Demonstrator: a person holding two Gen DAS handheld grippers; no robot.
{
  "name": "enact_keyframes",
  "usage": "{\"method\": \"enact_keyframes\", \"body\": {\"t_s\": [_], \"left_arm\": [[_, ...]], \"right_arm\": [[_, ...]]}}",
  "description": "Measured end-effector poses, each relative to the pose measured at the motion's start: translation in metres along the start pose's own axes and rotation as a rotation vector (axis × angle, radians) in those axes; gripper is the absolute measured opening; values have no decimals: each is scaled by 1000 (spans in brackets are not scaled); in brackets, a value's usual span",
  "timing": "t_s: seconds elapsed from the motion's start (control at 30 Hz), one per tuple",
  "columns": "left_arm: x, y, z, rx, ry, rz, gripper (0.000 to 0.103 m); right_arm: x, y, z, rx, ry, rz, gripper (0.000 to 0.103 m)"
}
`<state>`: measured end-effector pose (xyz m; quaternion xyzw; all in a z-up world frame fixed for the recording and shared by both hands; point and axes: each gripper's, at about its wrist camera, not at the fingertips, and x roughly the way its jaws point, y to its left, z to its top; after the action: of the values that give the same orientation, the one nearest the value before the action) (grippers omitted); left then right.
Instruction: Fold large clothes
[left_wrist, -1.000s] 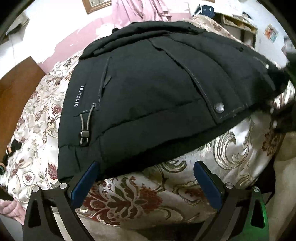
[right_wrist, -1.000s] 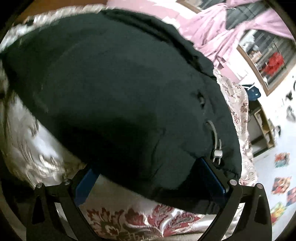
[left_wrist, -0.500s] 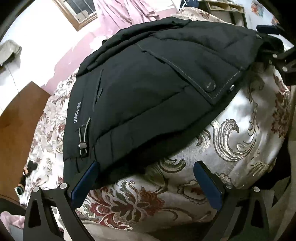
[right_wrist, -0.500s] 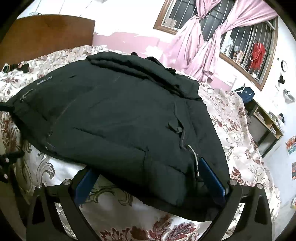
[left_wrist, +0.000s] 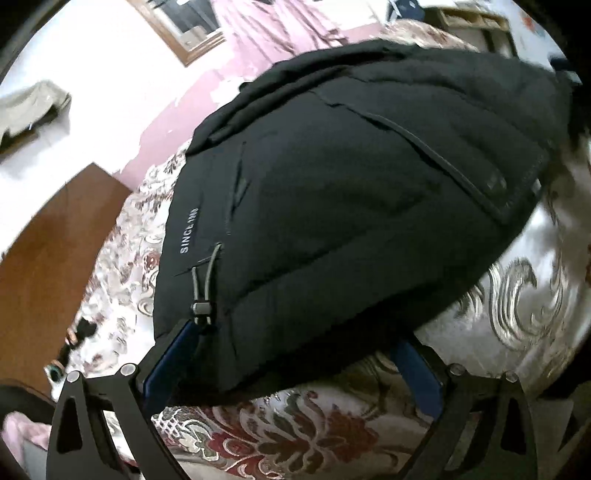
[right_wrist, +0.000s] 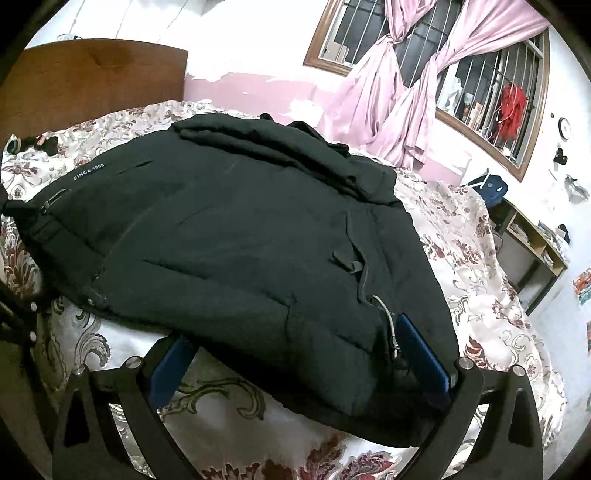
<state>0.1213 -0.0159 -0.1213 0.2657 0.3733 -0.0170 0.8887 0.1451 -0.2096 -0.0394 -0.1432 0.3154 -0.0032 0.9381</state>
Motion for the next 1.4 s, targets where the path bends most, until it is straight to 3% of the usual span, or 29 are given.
{"method": "enact_keyframes", "body": {"t_s": [0.2, 0.37, 0.5, 0.67, 0.8, 0.93, 1.0, 1.07, 1.1, 1.2, 1.4], "left_arm": [[-7, 22, 0, -147, -67, -71, 86], [-16, 25, -1, -177, -122, -31, 69], [-14, 33, -2, -216, -118, 26, 65], [-13, 39, -1, -239, -134, 45, 61], [-16, 35, 0, -224, -158, 60, 55], [-16, 33, 0, -218, -159, 70, 52], [-15, 33, 1, -215, -153, 66, 50], [-16, 32, 2, -209, -153, 60, 45], [-17, 32, 3, -199, -155, 60, 43], [-23, 32, 8, -179, -169, 53, 30], [-39, 40, 28, -191, -214, 64, 13]], "right_arm": [[1, -3, 0, 20, -18, 2, 102], [-5, -5, 0, 48, -53, 2, 102], [-5, -7, -1, 52, -62, -15, 102], [14, 10, -4, -48, 44, -152, 102], [23, 16, -3, -95, 89, -167, 101], [21, 5, -1, -61, 82, -181, 100], [20, -3, -1, -22, 86, -180, 93], [18, -9, -2, 14, 87, -175, 74], [18, -12, -2, 30, 85, -161, 70], [15, -12, -1, 44, 49, -114, 46], [9, -11, 4, 58, 1, -74, 25]]}}
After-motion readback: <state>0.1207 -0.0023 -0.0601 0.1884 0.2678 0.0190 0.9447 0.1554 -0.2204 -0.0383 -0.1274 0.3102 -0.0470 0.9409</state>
